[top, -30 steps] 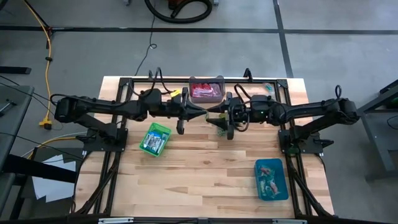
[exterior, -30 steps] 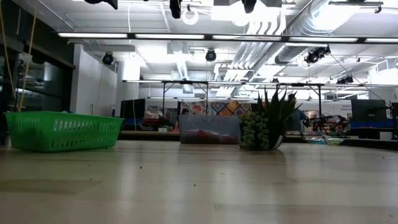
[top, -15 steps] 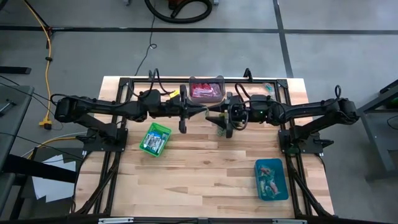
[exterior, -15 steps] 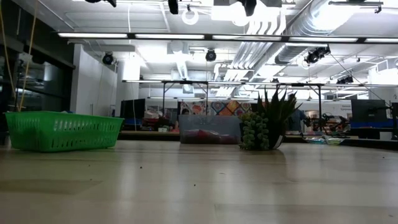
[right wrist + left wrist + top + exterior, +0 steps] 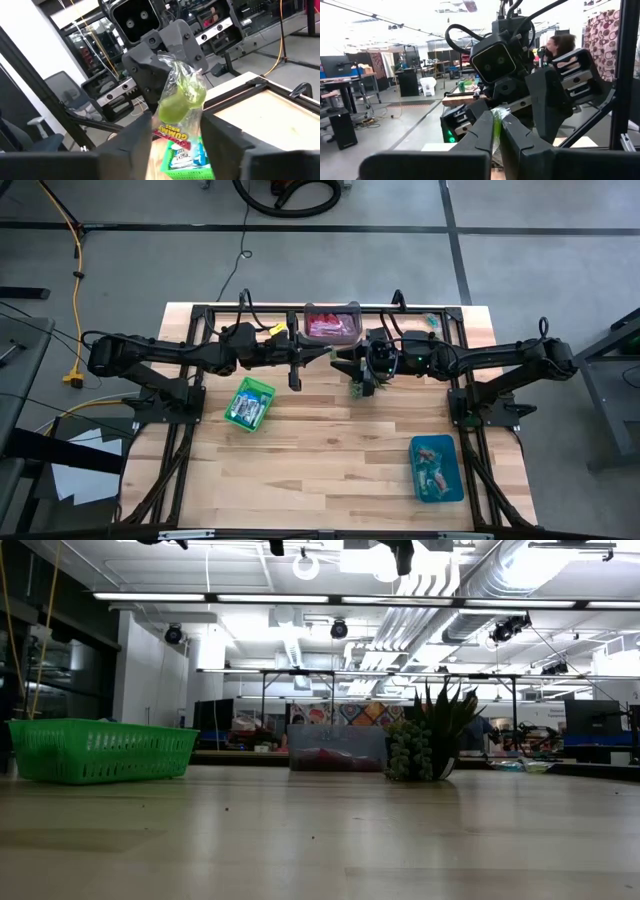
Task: Sort candy
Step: Put the transparent candy into the blue bin
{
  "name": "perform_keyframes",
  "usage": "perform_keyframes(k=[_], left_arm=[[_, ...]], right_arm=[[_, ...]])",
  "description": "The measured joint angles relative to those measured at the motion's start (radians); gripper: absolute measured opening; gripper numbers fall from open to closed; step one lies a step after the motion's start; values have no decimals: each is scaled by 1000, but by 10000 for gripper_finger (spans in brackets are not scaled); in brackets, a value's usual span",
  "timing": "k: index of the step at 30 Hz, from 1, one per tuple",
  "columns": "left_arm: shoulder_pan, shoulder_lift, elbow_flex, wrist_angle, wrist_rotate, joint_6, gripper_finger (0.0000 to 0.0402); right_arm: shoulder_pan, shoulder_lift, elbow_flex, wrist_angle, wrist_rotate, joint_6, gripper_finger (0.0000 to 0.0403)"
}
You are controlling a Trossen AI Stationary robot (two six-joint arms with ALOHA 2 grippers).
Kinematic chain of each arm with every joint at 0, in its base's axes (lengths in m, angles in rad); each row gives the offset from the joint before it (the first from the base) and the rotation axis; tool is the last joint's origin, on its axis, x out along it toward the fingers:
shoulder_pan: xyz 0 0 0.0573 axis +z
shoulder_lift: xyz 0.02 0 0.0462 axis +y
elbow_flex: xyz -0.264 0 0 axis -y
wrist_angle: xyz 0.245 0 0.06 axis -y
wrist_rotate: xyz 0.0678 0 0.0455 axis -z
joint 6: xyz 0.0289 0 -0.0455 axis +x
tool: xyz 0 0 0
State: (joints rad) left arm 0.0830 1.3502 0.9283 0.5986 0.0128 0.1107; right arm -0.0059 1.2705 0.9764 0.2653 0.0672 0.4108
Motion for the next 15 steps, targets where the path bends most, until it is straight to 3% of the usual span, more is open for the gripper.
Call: perform_keyframes(k=[8,15], left_arm=[[0,0,0,-1,3,29,51],[11,-56,2,-116,-34,21,124]], right_arm=[[-3,-1,0,1,2,-6,15],[-57,-102,0,-205,-12,-45,5]])
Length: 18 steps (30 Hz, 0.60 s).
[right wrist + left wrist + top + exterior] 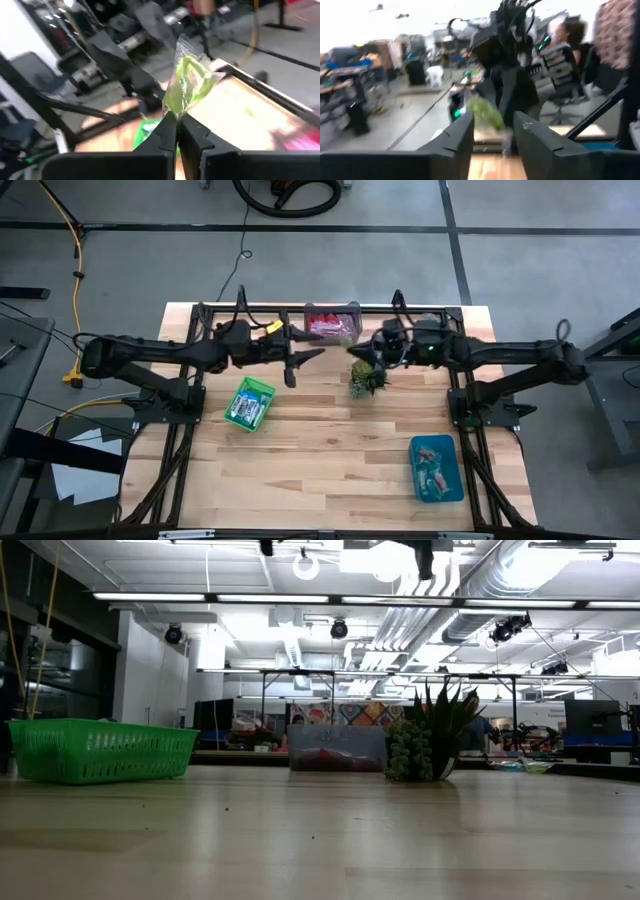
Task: Sort candy
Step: Put the transparent candy into the blue bin
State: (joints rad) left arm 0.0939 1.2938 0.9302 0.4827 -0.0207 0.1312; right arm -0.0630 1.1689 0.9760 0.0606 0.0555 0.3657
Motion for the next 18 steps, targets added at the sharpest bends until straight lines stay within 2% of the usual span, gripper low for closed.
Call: perform_keyframes(k=[5,8,11,14,18], left_arm=[[18,-110,0,-242,-97,-8,164],[28,-182,0,-397,-105,-53,172],[38,-242,0,-497,-86,-97,174],[39,-285,0,-531,-78,-102,174],[39,-317,0,-531,-77,-135,175]], right_arm=[[-24,-135,0,-315,-11,-16,3],[2,-199,-5,-612,-102,20,3],[74,-236,-44,-876,-216,137,2],[195,-268,-141,-952,-317,316,1],[396,-301,-302,-859,-486,617,1]])
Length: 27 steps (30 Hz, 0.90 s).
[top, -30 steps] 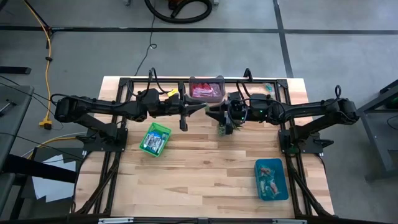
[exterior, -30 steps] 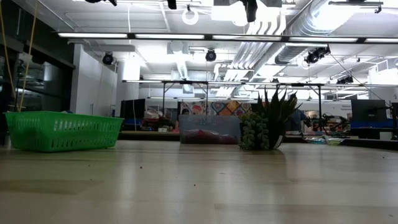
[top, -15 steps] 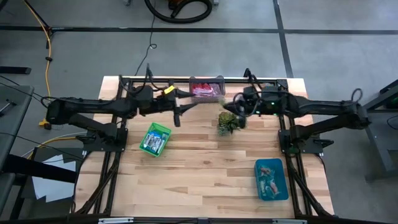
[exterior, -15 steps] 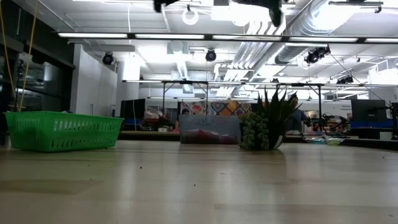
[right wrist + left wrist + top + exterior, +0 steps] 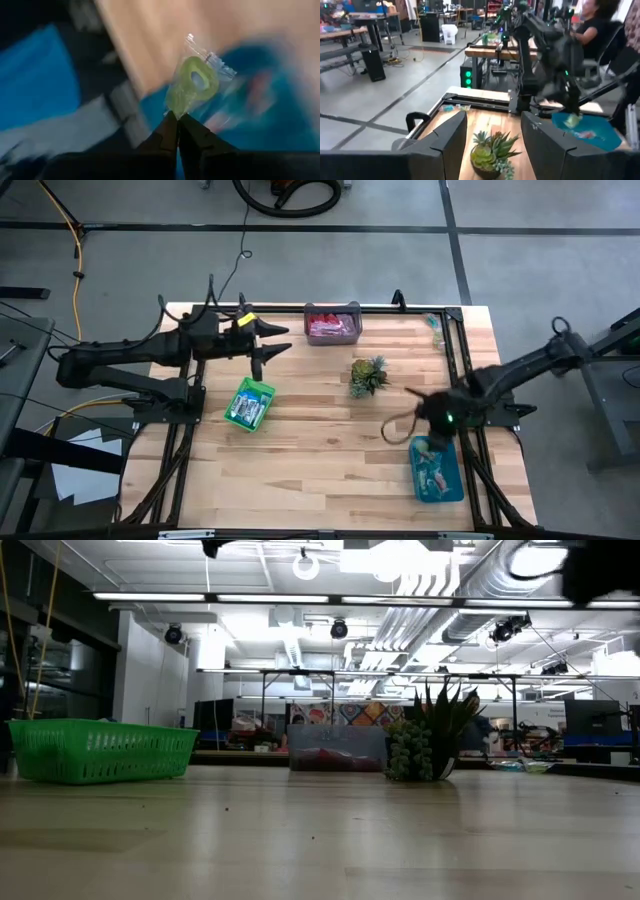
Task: Sort candy
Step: Put the transparent candy into the blue bin
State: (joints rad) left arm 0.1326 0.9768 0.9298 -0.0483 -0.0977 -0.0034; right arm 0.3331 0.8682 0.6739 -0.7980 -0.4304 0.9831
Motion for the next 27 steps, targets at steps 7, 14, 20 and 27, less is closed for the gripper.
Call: perform_keyframes(k=[7,14,20,27], left_arm=[[0,-11,0,-1,-2,-48,175],[0,-3,0,-53,-2,-47,175],[0,-1,0,-94,-4,-48,175],[0,-2,0,-95,50,-56,175]], right_arm=[[306,-11,-122,208,-81,378,0],[381,-10,-227,212,242,690,0],[380,-10,-265,191,248,749,4],[378,-12,-259,199,231,846,95]])
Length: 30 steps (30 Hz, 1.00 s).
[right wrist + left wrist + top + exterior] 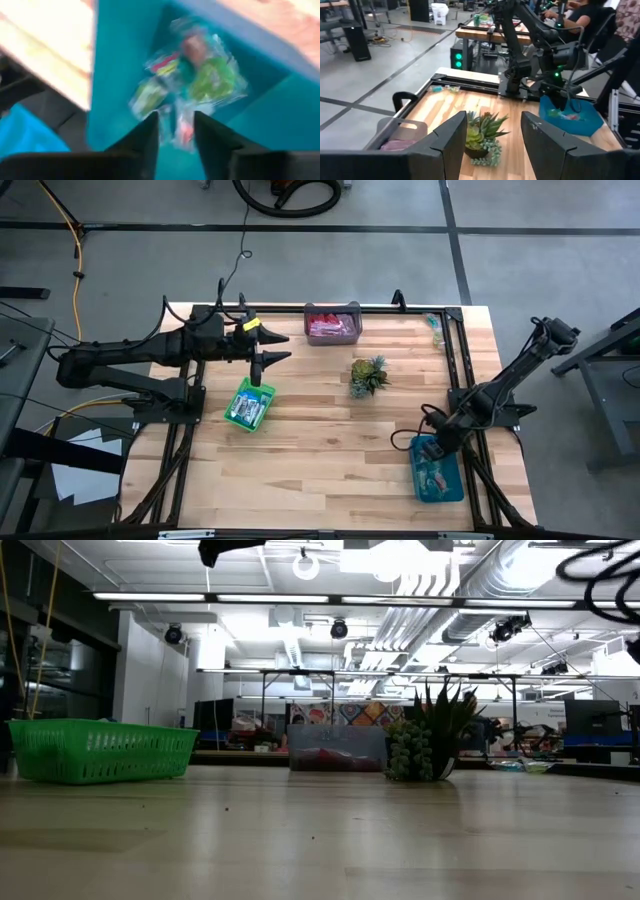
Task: Sort candy
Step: Put the transparent candy into the blue bin
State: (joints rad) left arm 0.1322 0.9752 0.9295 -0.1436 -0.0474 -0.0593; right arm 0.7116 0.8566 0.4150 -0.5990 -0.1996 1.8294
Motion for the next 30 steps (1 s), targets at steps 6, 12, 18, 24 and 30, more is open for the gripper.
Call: perform_keyframes(k=[6,12,18,24,30], left_arm=[[0,0,0,-3,11,0,175],[0,-12,0,-2,11,0,175],[0,-53,0,4,22,-40,175],[-22,-91,0,38,63,-134,170],[-93,-83,0,171,120,-141,132]], right_arm=[[0,-1,59,-17,-136,-112,202],[1,-14,147,-53,-223,-164,237],[-14,-19,228,-30,175,-246,233],[-149,-7,225,181,627,-477,231],[-377,37,226,656,671,-1053,209]])
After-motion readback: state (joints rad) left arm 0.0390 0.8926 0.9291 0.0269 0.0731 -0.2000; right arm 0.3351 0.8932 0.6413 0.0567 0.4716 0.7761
